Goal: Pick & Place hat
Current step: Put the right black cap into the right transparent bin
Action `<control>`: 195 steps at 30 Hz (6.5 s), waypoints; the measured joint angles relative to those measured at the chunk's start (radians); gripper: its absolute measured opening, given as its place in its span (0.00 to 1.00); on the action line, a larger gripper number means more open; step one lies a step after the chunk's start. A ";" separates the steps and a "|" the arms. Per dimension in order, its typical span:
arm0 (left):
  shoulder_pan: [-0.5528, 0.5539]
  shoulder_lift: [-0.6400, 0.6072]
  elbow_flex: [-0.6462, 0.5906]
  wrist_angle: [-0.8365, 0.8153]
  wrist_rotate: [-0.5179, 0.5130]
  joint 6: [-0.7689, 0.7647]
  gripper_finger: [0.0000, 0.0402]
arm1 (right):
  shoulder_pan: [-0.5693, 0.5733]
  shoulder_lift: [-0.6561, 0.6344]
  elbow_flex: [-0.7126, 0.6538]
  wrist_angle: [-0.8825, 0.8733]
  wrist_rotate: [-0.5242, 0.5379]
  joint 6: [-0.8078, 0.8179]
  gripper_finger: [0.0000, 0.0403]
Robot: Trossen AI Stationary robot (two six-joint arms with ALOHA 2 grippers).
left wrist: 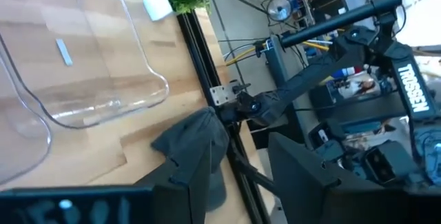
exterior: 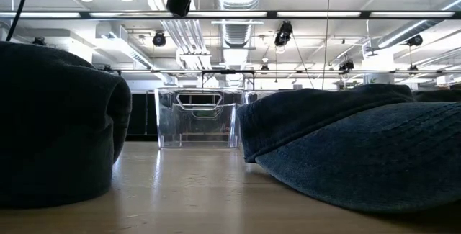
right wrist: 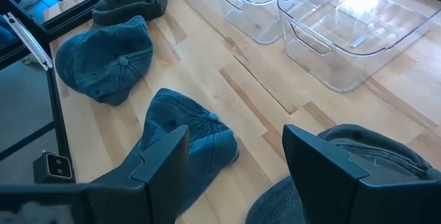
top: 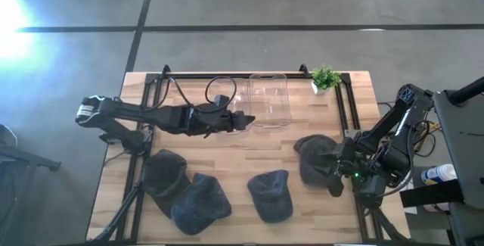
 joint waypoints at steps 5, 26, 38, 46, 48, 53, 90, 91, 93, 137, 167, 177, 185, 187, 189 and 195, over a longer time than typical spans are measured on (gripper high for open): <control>0.006 0.000 0.000 0.000 -0.031 0.060 0.35 | -0.011 0.001 0.000 0.000 0.000 0.000 0.57; 0.010 0.000 0.000 0.000 -0.010 0.210 0.35 | -0.011 -0.001 -0.001 0.115 0.132 -0.006 0.57; 0.008 -0.001 -0.027 0.001 0.207 0.345 0.35 | -0.034 0.009 -0.002 0.328 0.177 -0.030 0.57; 0.008 -0.001 -0.101 0.001 0.327 0.403 0.35 | -0.103 0.119 -0.013 0.272 -0.258 -0.036 0.56; 0.005 -0.001 -0.117 0.000 0.371 0.429 0.35 | -0.098 0.176 -0.013 0.216 -0.349 -0.016 0.55; -0.020 -0.001 -0.144 0.004 0.396 0.465 0.35 | -0.065 0.376 -0.006 0.133 -0.573 -0.048 0.54; -0.058 -0.001 -0.212 0.007 0.339 0.536 0.35 | 0.038 0.866 0.239 -0.323 -0.497 -0.108 0.54; -0.058 -0.001 -0.212 0.010 0.337 0.535 0.35 | 0.035 0.864 0.231 -0.323 -0.493 -0.106 0.54; -0.058 -0.001 -0.212 0.014 0.332 0.535 0.35 | 0.033 0.863 0.212 -0.322 -0.488 -0.106 0.54; -0.057 -0.001 -0.212 0.047 0.243 0.498 0.35 | -0.065 0.861 -0.003 -0.216 -0.277 -0.120 0.33; -0.053 -0.001 -0.211 0.053 0.243 0.498 0.35 | -0.094 0.711 0.048 -0.352 -0.100 -0.162 0.05; -0.055 -0.001 -0.211 0.053 0.244 0.498 0.35 | -0.095 0.616 0.145 -0.357 -0.010 -0.374 0.05; -0.055 -0.001 -0.211 0.053 0.244 0.501 0.35 | -0.105 0.505 0.193 -0.358 -0.008 -0.359 0.05; -0.055 -0.001 -0.211 0.053 0.244 0.501 0.35 | -0.107 0.473 0.213 -0.358 -0.003 -0.366 0.05; -0.055 -0.001 -0.211 0.053 0.244 0.502 0.35 | -0.108 0.442 0.241 -0.358 0.010 -0.371 0.05; -0.056 -0.001 -0.211 0.053 0.243 0.517 0.35 | -0.109 0.370 0.318 -0.359 0.121 -0.438 0.05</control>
